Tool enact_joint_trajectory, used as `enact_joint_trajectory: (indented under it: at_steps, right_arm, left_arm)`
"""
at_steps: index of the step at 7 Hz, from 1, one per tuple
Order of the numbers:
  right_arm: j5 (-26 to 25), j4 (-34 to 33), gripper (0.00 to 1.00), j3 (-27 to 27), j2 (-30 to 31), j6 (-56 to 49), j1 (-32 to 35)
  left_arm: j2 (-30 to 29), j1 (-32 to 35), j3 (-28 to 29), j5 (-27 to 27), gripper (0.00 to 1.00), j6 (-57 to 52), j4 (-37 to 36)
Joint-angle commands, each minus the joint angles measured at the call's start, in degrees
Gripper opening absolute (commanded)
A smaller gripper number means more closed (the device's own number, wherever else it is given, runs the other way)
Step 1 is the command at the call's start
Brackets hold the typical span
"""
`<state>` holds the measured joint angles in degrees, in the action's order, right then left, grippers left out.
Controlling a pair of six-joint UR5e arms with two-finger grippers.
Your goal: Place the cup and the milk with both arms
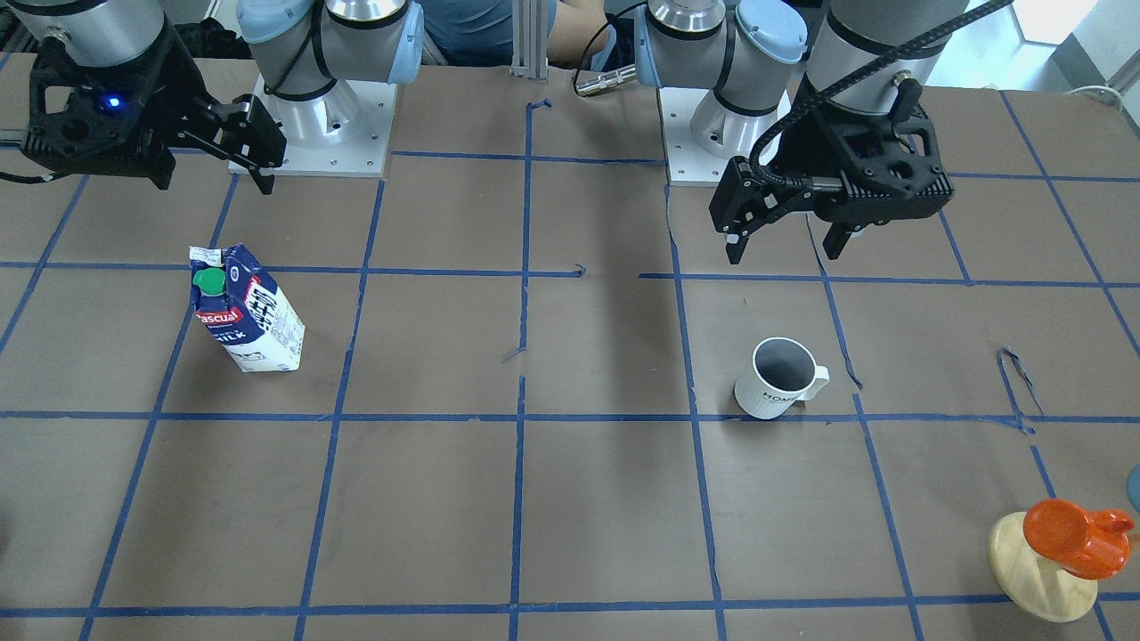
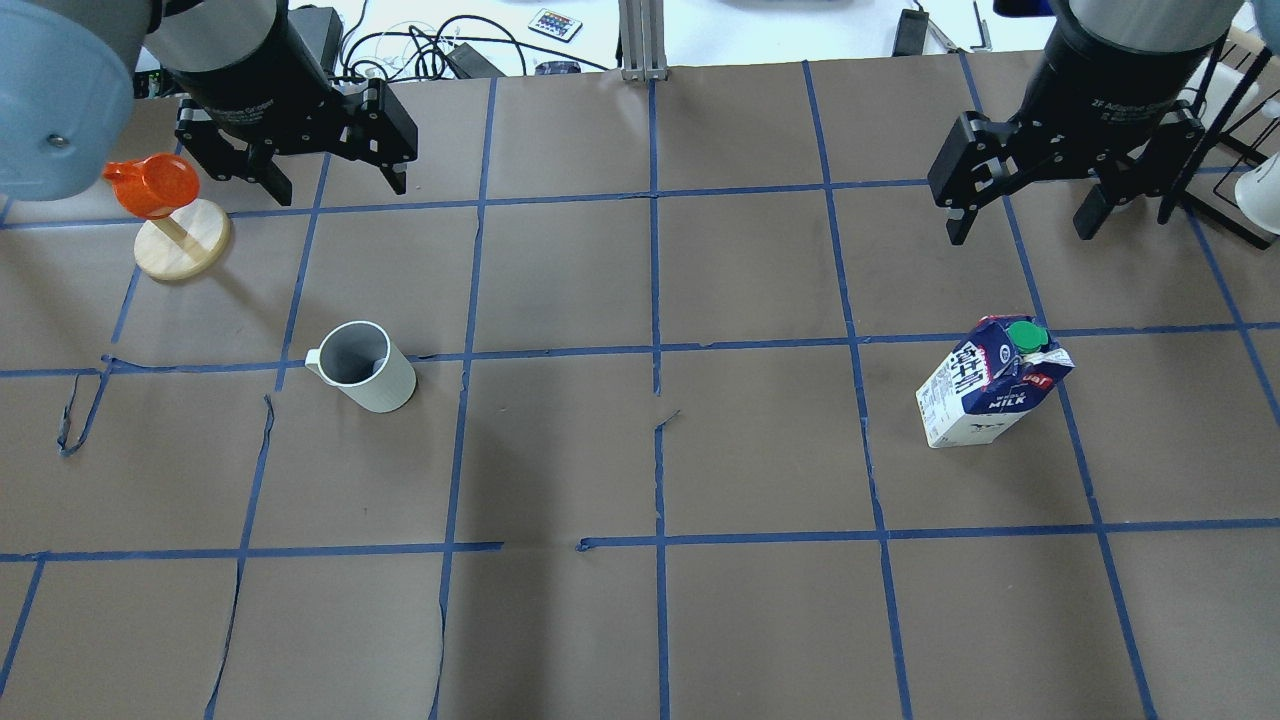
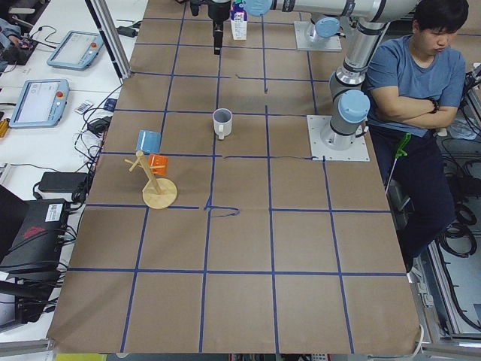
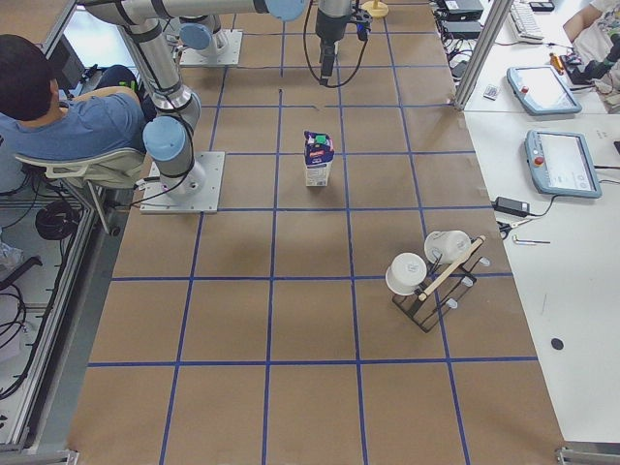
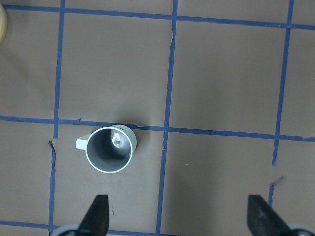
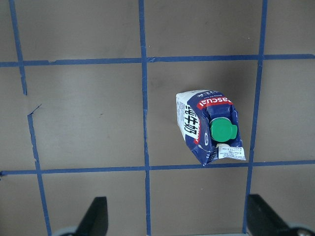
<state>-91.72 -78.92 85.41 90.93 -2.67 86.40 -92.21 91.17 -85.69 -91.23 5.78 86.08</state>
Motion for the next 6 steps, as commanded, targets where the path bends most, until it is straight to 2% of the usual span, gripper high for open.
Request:
enact_joint_trajectory:
  at_steps: [1,6]
  right_arm:
    - [0.0,0.0,1.00,-0.1,0.0,-0.1,0.0]
    - [-0.1,0.0,1.00,-0.1,0.1,-0.1,0.0]
  left_arm:
    - [-0.1,-1.1,0.0,0.4,1.00,-0.1,-0.1]
    - [-0.1,-1.5,0.0,0.3,1.00,0.0,0.0]
